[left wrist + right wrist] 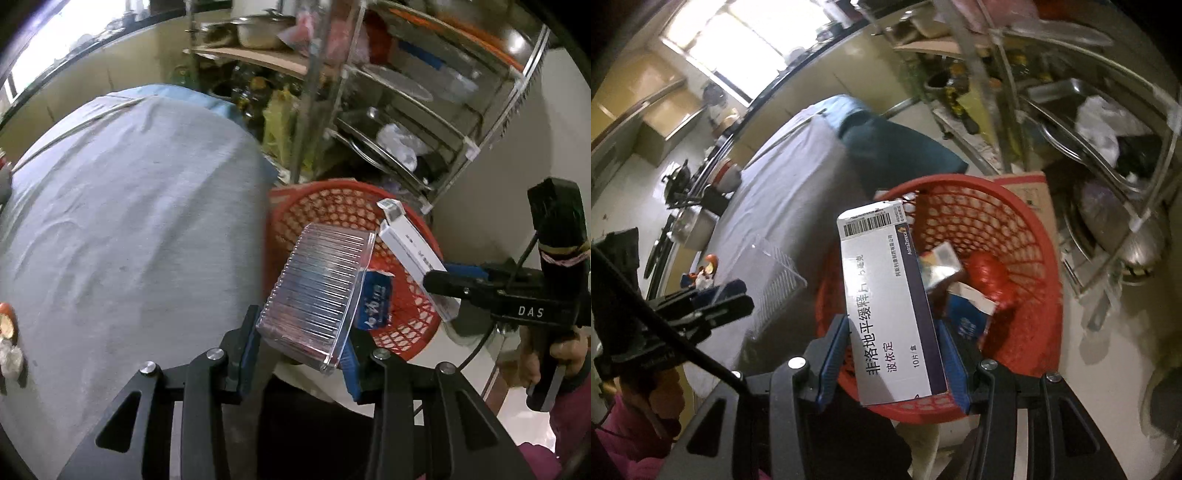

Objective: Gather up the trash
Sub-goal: 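Carry the white box and clear tray to the red basket and release both, then move both grippers back over the table toward the remaining trash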

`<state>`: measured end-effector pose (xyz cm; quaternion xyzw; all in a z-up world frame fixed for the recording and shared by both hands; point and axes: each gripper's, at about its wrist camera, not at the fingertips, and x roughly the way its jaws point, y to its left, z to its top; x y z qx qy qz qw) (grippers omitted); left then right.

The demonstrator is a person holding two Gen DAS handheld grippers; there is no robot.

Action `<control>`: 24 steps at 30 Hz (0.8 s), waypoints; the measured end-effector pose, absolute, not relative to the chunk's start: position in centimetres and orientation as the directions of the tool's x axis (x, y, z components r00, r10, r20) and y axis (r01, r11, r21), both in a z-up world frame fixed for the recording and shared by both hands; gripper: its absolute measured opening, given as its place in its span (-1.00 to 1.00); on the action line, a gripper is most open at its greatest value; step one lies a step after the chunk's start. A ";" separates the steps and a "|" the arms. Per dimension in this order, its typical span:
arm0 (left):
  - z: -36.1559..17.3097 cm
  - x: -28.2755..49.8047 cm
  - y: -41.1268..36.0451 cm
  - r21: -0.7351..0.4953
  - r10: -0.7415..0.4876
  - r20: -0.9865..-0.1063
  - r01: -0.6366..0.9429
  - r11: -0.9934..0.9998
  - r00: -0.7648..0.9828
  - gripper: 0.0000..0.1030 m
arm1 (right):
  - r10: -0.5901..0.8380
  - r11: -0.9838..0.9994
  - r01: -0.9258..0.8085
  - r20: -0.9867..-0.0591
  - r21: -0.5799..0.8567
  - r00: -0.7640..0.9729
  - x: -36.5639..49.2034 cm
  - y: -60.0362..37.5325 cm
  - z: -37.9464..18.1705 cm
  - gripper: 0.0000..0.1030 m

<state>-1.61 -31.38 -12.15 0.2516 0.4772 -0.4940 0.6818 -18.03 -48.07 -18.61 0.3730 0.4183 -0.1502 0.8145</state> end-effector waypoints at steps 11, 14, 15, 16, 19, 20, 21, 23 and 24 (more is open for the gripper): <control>-13.7 -4.1 -34.7 -0.126 -0.400 -0.917 0.936 0.328 0.017 -0.20 | 0.067 0.568 0.638 -0.802 0.520 0.594 -20.0 -50.0 -20.4 0.07; -13.7 -4.2 -34.9 -0.117 -0.392 -0.920 0.938 0.326 0.022 -0.02 | 0.073 0.516 0.656 -0.791 0.551 0.607 -20.4 -50.8 -20.6 0.12; -13.6 -4.2 -34.7 -0.115 -0.397 -0.917 0.939 0.325 0.025 -0.02 | 0.071 0.507 0.658 -0.787 0.557 0.613 -20.4 -51.0 -20.5 0.14; -13.4 -4.1 -34.4 -0.114 -0.404 -0.914 0.939 0.325 0.028 -0.01 | 0.068 0.500 0.656 -0.781 0.566 0.621 -20.5 -51.2 -20.3 0.14; -12.7 -3.6 -33.4 -0.109 -0.414 -0.909 0.932 0.346 0.047 -0.01 | 0.046 0.507 0.646 -0.766 0.571 0.642 -20.4 -51.3 -19.4 0.15; -12.3 -3.3 -32.8 -0.108 -0.420 -0.906 0.927 0.359 0.057 -0.01 | 0.037 0.517 0.642 -0.763 0.567 0.645 -20.1 -51.2 -19.0 0.15; -12.1 -3.0 -32.4 -0.106 -0.423 -0.904 0.924 0.368 0.065 0.00 | 0.032 0.525 0.637 -0.761 0.565 0.648 -19.8 -51.0 -18.7 0.15; -11.4 -2.3 -31.0 -0.093 -0.429 -0.898 0.913 0.397 0.095 0.02 | 0.033 0.540 0.621 -0.751 0.569 0.659 -19.1 -50.6 -18.0 0.15; -11.1 -1.8 -30.4 -0.086 -0.431 -0.895 0.906 0.414 0.112 0.05 | 0.033 0.546 0.615 -0.748 0.570 0.663 -18.7 -50.3 -17.8 0.15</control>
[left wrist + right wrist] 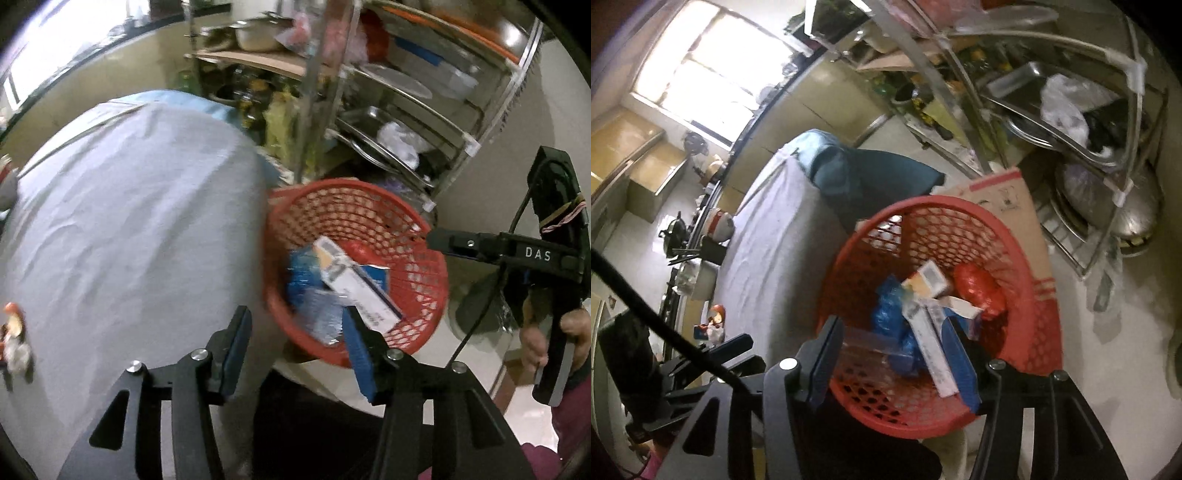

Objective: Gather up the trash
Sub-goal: 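Move both grippers back over the table toward the remaining trash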

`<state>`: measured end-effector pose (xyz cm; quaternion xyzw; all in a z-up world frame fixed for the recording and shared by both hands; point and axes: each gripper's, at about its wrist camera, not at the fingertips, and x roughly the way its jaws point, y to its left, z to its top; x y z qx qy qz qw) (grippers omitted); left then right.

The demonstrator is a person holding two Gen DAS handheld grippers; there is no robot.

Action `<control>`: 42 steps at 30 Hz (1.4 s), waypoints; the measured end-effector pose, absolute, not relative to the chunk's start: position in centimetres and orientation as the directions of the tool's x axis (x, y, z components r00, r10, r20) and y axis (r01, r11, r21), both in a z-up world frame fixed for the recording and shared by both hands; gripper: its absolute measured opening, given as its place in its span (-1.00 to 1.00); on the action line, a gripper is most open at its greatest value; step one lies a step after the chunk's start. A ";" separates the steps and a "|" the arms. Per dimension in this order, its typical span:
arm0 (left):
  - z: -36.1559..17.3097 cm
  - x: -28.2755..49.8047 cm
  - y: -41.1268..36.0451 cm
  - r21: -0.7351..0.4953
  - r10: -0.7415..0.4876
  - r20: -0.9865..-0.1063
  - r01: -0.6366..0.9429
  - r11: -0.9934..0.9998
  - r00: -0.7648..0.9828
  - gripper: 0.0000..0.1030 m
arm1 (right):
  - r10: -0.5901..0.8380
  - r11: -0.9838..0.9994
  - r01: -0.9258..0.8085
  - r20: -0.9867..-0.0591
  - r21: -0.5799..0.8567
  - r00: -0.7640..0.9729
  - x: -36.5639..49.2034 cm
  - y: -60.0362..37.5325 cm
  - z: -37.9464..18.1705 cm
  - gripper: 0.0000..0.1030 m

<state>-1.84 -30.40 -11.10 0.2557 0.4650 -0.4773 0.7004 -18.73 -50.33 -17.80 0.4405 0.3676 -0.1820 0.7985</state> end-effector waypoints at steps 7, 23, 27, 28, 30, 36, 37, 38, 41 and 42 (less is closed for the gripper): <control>-8.4 1.4 -24.9 -0.089 -0.465 -0.861 0.839 0.537 0.206 0.17 | 0.081 0.613 0.544 -0.731 0.572 0.677 -14.4 -47.9 -16.4 0.15; -7.8 9.2 -6.9 -0.066 -0.309 -0.849 0.495 0.866 0.428 0.19 | 0.197 0.739 0.373 -0.709 0.561 0.677 -6.2 -41.4 -13.4 0.15; -7.8 10.4 -3.4 -0.061 -0.265 -0.847 0.412 0.909 0.460 0.19 | 0.234 0.778 0.312 -0.712 0.546 0.662 -3.6 -39.0 -12.8 0.15; -7.8 10.8 -2.6 -0.056 -0.252 -0.846 0.391 0.919 0.470 0.19 | 0.243 0.789 0.293 -0.712 0.540 0.658 -2.8 -38.3 -12.5 0.15; -7.9 11.1 -1.0 -0.048 -0.229 -0.843 0.356 0.933 0.486 0.19 | 0.259 0.807 0.258 -0.711 0.531 0.654 -1.5 -36.9 -12.0 0.15; -7.8 11.9 2.3 -0.055 -0.199 -0.834 0.281 0.958 0.514 0.19 | 0.303 0.844 0.166 -0.708 0.511 0.638 1.5 -32.8 -10.9 0.15; -7.9 12.0 2.7 -0.054 -0.195 -0.833 0.274 0.960 0.517 0.19 | 0.309 0.850 0.152 -0.711 0.505 0.632 2.0 -32.2 -10.8 0.15; -7.9 12.1 2.9 -0.051 -0.188 -0.833 0.266 0.963 0.520 0.19 | 0.314 0.854 0.141 -0.713 0.500 0.626 2.4 -31.5 -10.8 0.15; -8.1 12.4 3.8 -0.049 -0.176 -0.833 0.248 0.968 0.524 0.19 | 0.331 0.859 0.117 -0.716 0.498 0.615 3.4 -30.2 -10.7 0.15; -8.3 12.5 4.0 -0.052 -0.176 -0.833 0.243 0.969 0.524 0.19 | 0.335 0.861 0.111 -0.717 0.497 0.611 3.7 -29.9 -10.7 0.15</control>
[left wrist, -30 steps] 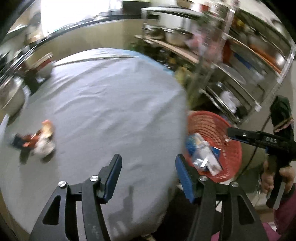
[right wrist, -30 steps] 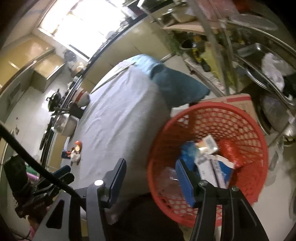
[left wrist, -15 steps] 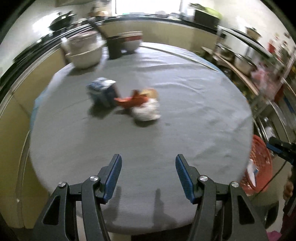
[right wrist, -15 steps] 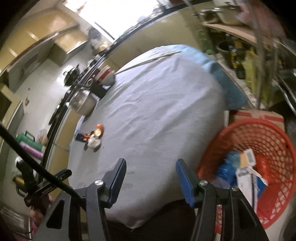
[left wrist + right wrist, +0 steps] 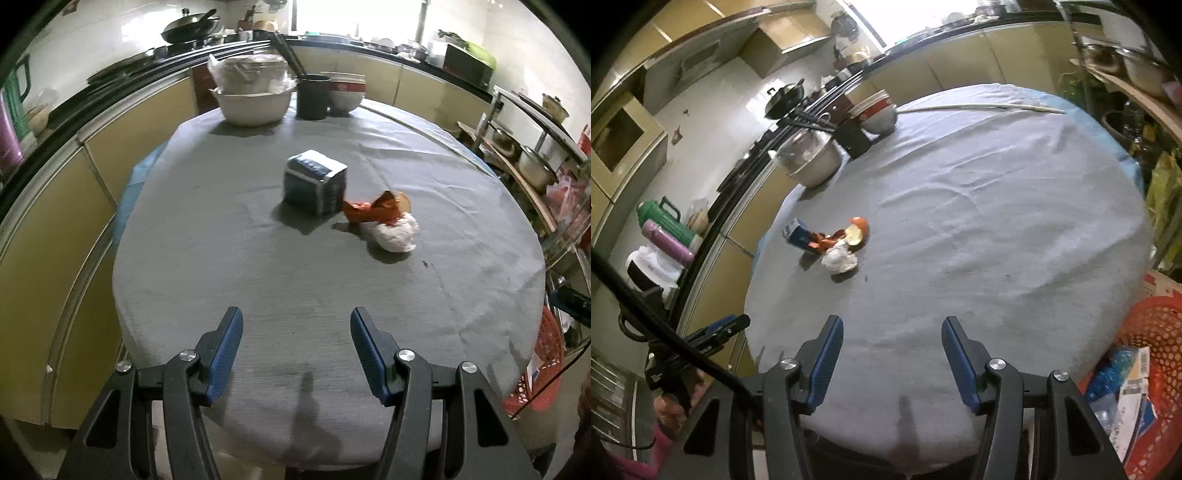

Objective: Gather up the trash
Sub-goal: 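Move both grippers back over the table toward the remaining trash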

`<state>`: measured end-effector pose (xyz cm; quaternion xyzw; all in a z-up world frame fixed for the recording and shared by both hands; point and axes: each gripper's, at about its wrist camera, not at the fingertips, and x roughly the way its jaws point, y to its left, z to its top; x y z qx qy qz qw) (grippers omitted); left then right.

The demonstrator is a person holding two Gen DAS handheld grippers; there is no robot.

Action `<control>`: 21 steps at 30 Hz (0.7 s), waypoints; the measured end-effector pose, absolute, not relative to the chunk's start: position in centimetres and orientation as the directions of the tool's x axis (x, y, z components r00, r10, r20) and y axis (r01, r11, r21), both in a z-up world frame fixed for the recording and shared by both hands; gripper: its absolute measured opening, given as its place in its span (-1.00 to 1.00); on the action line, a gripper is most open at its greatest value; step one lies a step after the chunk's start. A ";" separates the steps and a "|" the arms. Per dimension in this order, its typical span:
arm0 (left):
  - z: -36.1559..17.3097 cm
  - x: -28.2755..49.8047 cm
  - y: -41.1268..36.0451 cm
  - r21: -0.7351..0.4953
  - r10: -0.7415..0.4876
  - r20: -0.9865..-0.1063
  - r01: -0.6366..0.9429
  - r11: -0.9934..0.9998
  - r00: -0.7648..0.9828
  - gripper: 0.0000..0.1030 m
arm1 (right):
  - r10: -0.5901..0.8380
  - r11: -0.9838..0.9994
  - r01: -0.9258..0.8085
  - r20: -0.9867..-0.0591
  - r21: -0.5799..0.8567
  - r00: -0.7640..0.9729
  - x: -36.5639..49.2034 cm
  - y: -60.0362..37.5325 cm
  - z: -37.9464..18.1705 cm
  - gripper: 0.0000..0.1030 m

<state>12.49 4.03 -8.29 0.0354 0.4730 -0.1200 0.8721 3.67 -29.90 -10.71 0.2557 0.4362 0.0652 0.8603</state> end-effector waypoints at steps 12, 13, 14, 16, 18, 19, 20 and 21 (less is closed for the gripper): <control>-9.5 13.2 6.5 -0.061 -0.156 -0.840 0.194 0.979 0.519 0.19 | 0.365 0.880 0.050 -0.742 0.471 0.562 6.9 -26.0 -10.9 0.15; -9.6 13.3 6.7 -0.061 -0.154 -0.841 0.191 0.980 0.519 0.19 | 0.367 0.881 0.046 -0.743 0.471 0.560 7.2 -25.8 -10.9 0.15; -9.7 13.3 6.9 -0.061 -0.152 -0.841 0.188 0.980 0.519 0.19 | 0.371 0.881 0.041 -0.743 0.471 0.557 7.5 -25.5 -10.9 0.15; -9.9 13.5 7.2 -0.059 -0.146 -0.842 0.181 0.982 0.520 0.19 | 0.375 0.883 0.031 -0.744 0.468 0.553 8.0 -25.1 -10.9 0.15; -10.0 13.6 7.6 -0.060 -0.143 -0.843 0.174 0.983 0.519 0.19 | 0.377 0.886 0.021 -0.746 0.463 0.549 8.5 -24.6 -10.8 0.15; -10.1 13.6 7.7 -0.061 -0.143 -0.843 0.172 0.983 0.518 0.19 | 0.379 0.887 0.016 -0.746 0.462 0.547 8.8 -24.3 -10.8 0.15; -10.2 13.7 7.9 -0.062 -0.142 -0.844 0.169 0.984 0.517 0.19 | 0.381 0.887 0.012 -0.747 0.461 0.545 9.1 -24.1 -10.8 0.15; -10.2 13.8 8.0 -0.063 -0.141 -0.845 0.167 0.984 0.516 0.19 | 0.382 0.888 0.010 -0.747 0.460 0.544 9.3 -23.9 -10.8 0.15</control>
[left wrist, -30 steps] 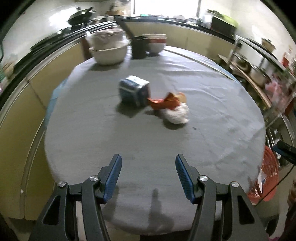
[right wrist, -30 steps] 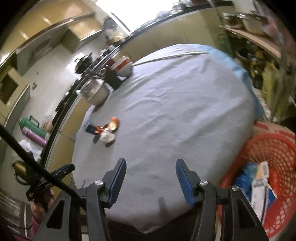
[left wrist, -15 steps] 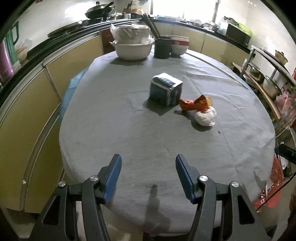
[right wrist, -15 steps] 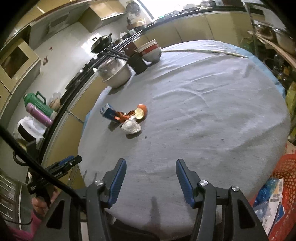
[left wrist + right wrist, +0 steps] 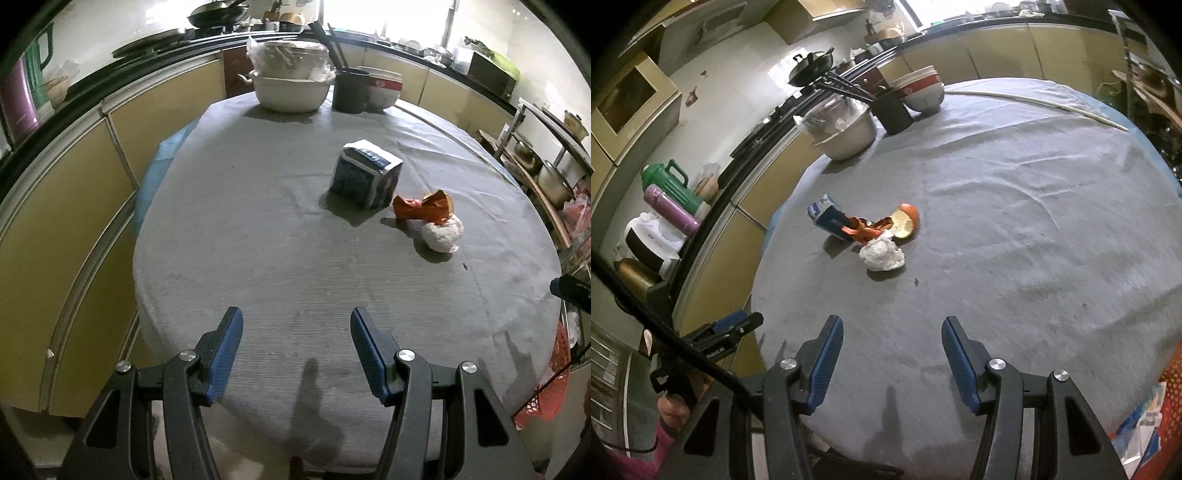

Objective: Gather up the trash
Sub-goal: 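Move both grippers back over the table toward the remaining trash, then grasp the white tissue with the right gripper while the left gripper grasps the orange mesh bag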

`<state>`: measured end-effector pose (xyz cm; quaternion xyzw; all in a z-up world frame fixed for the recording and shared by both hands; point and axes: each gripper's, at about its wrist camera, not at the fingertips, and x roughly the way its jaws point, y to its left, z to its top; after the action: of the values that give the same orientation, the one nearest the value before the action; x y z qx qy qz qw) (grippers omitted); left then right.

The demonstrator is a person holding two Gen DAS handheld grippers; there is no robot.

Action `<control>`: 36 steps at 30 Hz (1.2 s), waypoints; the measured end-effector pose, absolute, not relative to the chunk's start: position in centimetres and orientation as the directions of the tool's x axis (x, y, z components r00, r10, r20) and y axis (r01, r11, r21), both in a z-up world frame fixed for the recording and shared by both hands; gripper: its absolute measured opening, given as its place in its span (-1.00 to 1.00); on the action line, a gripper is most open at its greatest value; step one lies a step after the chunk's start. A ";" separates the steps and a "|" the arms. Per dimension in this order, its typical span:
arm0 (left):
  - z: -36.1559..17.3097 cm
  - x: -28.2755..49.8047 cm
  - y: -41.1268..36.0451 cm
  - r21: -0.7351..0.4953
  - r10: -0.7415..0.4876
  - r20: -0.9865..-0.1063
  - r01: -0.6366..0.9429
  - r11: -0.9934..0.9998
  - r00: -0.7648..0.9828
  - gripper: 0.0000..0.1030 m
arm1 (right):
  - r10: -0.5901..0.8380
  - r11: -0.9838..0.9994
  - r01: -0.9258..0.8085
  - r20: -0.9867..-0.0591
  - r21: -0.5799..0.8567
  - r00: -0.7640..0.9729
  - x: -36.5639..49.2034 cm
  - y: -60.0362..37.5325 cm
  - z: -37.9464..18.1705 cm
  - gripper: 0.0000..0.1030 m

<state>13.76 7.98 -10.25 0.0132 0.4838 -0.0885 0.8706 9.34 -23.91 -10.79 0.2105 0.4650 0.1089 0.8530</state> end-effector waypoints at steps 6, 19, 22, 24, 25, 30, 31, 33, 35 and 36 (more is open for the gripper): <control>-10.6 14.1 8.7 -0.065 -0.137 -0.848 0.156 0.986 0.511 0.19 | 0.393 0.886 0.001 -0.751 0.464 0.531 11.0 -23.0 -10.8 0.15; -11.5 14.8 9.4 -0.067 -0.131 -0.859 0.143 0.987 0.495 0.19 | 0.415 0.871 0.011 -0.746 0.492 0.521 14.5 -22.1 -11.1 0.15; -11.7 14.9 9.4 -0.064 -0.128 -0.861 0.145 0.987 0.492 0.19 | 0.421 0.864 0.022 -0.744 0.503 0.519 15.1 -22.2 -11.4 0.15; -11.8 15.0 9.4 -0.065 -0.128 -0.863 0.144 0.987 0.489 0.19 | 0.421 0.862 0.028 -0.745 0.506 0.517 15.4 -22.2 -11.5 0.15; -11.9 15.0 9.4 -0.065 -0.128 -0.864 0.144 0.987 0.487 0.19 | 0.422 0.861 0.031 -0.745 0.508 0.516 15.6 -22.2 -11.6 0.15; -12.0 15.3 9.3 -0.060 -0.124 -0.867 0.147 0.987 0.483 0.19 | 0.425 0.854 0.045 -0.745 0.518 0.514 16.5 -22.4 -11.9 0.15; -12.0 15.4 9.3 -0.058 -0.123 -0.866 0.147 0.987 0.484 0.19 | 0.425 0.852 0.049 -0.745 0.520 0.514 16.7 -22.5 -12.0 0.15; -11.8 15.5 9.1 -0.056 -0.123 -0.864 0.150 0.987 0.488 0.19 | 0.426 0.847 0.062 -0.744 0.528 0.514 17.2 -22.8 -12.2 0.15; -11.6 15.6 9.1 -0.055 -0.125 -0.860 0.153 0.987 0.495 0.19 | 0.429 0.836 0.087 -0.743 0.542 0.514 17.8 -23.3 -12.4 0.15; -11.5 15.6 9.0 -0.055 -0.126 -0.858 0.155 0.986 0.498 0.19 | 0.430 0.831 0.095 -0.742 0.548 0.514 18.1 -23.5 -12.5 0.15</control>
<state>15.57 9.02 -11.46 0.0145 0.4941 -0.0813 0.8655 18.13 -23.49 -12.53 0.2726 0.4822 0.1013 0.8264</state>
